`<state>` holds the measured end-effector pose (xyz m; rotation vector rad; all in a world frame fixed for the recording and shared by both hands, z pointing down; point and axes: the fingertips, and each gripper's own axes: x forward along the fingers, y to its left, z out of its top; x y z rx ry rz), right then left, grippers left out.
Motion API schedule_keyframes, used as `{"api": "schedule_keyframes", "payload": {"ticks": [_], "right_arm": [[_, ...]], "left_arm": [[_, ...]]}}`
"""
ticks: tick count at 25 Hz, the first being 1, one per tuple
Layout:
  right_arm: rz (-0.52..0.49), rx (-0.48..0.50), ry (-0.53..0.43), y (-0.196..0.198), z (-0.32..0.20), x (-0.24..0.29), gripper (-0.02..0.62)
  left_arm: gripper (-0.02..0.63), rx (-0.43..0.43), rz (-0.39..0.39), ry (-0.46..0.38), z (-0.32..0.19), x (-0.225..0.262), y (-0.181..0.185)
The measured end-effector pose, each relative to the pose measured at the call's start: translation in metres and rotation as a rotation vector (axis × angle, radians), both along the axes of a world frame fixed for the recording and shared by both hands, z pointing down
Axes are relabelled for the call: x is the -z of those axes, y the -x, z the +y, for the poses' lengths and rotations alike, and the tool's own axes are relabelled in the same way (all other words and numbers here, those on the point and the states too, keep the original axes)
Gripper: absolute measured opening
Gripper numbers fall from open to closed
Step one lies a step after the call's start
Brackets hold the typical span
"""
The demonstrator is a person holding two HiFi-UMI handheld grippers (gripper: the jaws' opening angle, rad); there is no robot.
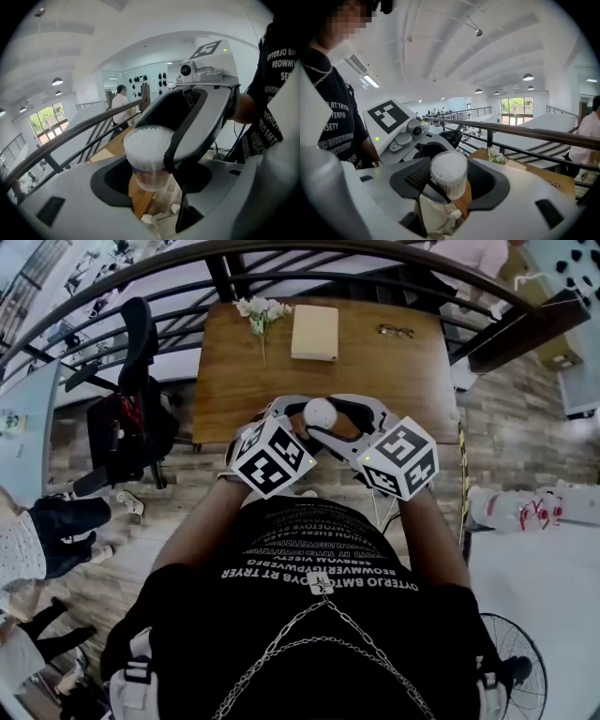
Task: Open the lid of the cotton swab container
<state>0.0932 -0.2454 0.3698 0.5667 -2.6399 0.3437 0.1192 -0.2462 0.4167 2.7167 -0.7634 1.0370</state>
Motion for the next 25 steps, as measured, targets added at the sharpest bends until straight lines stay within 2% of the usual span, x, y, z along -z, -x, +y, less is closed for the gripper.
{"api": "schedule_keyframes", "payload": {"ticks": [3, 6, 14, 21, 25], "right_arm": [[-0.039, -0.041, 0.007, -0.004, -0.001, 0.002, 0.250], [-0.120, -0.091, 0.053, -0.008, -0.006, 0.004, 0.247], [-0.308, -0.183, 0.154, -0.014, -0.015, 0.009, 0.244], [-0.402, -0.270, 0.242, -0.020, -0.031, 0.001, 0.244], [-0.530, -0.306, 0.385, -0.025, -0.044, -0.004, 0.238]], "left_arm": [[0.276, 0.024, 0.056, 0.007, 0.000, 0.002, -0.004], [0.276, 0.063, 0.124, 0.002, -0.004, 0.007, -0.005], [0.276, 0.109, 0.180, -0.057, -0.010, 0.016, 0.001], [0.264, 0.125, 0.153, -0.109, -0.024, 0.012, 0.000], [0.250, 0.099, 0.124, -0.136, -0.030, 0.004, 0.002]]}}
